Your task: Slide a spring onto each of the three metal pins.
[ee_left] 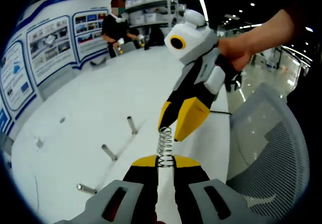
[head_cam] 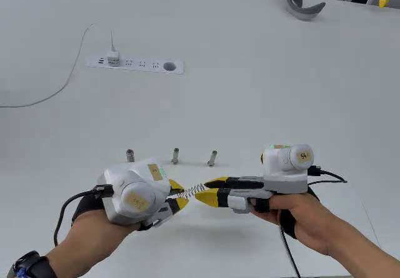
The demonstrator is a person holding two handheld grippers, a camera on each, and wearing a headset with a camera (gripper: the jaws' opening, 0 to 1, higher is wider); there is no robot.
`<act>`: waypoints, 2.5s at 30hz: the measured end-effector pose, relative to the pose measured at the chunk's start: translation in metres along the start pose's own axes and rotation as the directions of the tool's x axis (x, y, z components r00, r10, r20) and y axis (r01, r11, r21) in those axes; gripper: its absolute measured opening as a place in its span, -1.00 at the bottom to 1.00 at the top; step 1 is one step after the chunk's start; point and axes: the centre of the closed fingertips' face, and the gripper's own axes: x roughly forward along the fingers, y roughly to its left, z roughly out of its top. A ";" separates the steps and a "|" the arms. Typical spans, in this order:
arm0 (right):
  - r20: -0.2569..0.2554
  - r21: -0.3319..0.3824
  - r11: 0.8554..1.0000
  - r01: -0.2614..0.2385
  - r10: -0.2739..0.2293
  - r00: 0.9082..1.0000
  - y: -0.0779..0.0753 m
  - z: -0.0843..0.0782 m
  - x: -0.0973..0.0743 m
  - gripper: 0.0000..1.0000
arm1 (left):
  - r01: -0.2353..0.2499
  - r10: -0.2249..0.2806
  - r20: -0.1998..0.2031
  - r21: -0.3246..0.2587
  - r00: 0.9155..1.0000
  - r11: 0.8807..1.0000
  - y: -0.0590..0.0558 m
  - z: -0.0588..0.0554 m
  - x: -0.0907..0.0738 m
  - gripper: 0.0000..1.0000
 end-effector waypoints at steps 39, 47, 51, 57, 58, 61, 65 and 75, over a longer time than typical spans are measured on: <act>-0.088 -0.079 0.996 -0.051 0.044 0.995 0.024 0.008 0.001 -0.68 | 0.035 -0.035 0.018 0.028 0.999 0.999 -0.003 0.006 0.005 -0.80; -0.158 -0.160 0.986 -0.050 0.024 0.987 0.024 0.008 0.001 -0.68 | 0.044 -0.044 0.036 0.024 0.998 0.999 -0.005 0.011 0.005 -0.80; -0.196 -0.193 0.979 -0.059 0.020 0.980 0.024 0.006 -0.001 -0.68 | 0.050 -0.052 0.045 0.028 0.998 0.998 -0.006 0.014 0.006 -0.80; -0.246 -0.240 0.968 -0.078 0.017 0.969 0.025 0.005 -0.003 -0.68 | 0.059 -0.061 0.054 0.037 0.997 0.998 -0.008 0.018 0.006 -0.81; -0.256 -0.248 0.965 -0.082 0.017 0.967 0.025 0.005 -0.003 -0.68 | 0.062 -0.064 0.057 0.039 0.996 0.997 -0.009 0.019 0.006 -0.81; -0.279 -0.268 0.959 -0.091 0.013 0.960 0.024 0.004 -0.003 -0.68 | 0.065 -0.068 0.060 0.043 0.996 0.997 -0.010 0.021 0.006 -0.81; -0.308 -0.297 0.949 -0.108 0.012 0.951 0.025 0.004 -0.003 -0.68 | 0.070 -0.073 0.067 0.046 0.995 0.996 -0.011 0.023 0.005 -0.81; -0.358 -0.323 0.934 -0.152 0.028 0.933 0.027 0.003 -0.003 -0.73 | 0.083 -0.088 0.079 0.060 0.993 0.995 -0.013 0.026 0.004 -0.81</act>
